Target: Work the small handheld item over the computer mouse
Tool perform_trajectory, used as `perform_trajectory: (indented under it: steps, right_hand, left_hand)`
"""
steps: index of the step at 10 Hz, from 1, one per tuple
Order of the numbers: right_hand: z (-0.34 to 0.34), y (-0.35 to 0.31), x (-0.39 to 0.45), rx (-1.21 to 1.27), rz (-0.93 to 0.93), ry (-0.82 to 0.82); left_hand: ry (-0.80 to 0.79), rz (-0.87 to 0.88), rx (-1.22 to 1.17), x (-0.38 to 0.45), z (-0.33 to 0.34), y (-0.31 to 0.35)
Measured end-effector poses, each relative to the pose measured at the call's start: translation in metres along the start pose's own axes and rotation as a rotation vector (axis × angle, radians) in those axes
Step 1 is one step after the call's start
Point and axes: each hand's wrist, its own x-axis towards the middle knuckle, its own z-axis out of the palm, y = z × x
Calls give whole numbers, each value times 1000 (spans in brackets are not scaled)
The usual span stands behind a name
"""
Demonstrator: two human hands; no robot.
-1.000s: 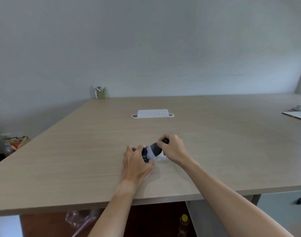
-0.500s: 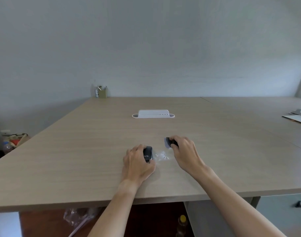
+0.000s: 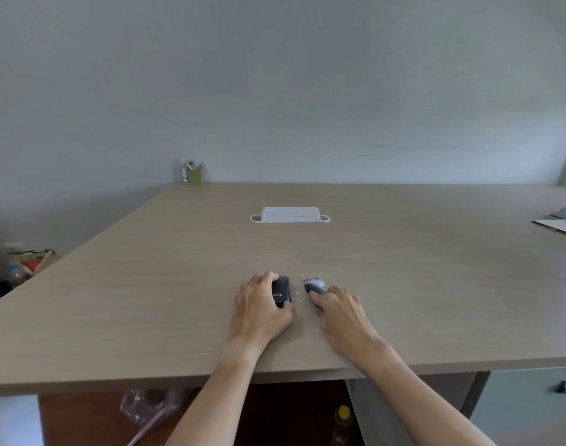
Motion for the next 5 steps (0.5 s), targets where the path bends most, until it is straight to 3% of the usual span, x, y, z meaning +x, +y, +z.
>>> perform_trajectory:
  steps: [4, 5]
  right_hand:
    - [-12, -12, -8, 90, 101, -5]
    - [-33, -9, -13, 182, 144, 129]
  left_hand:
    - [6, -8, 56, 1, -1, 2]
    - [92, -11, -3, 0, -3, 4]
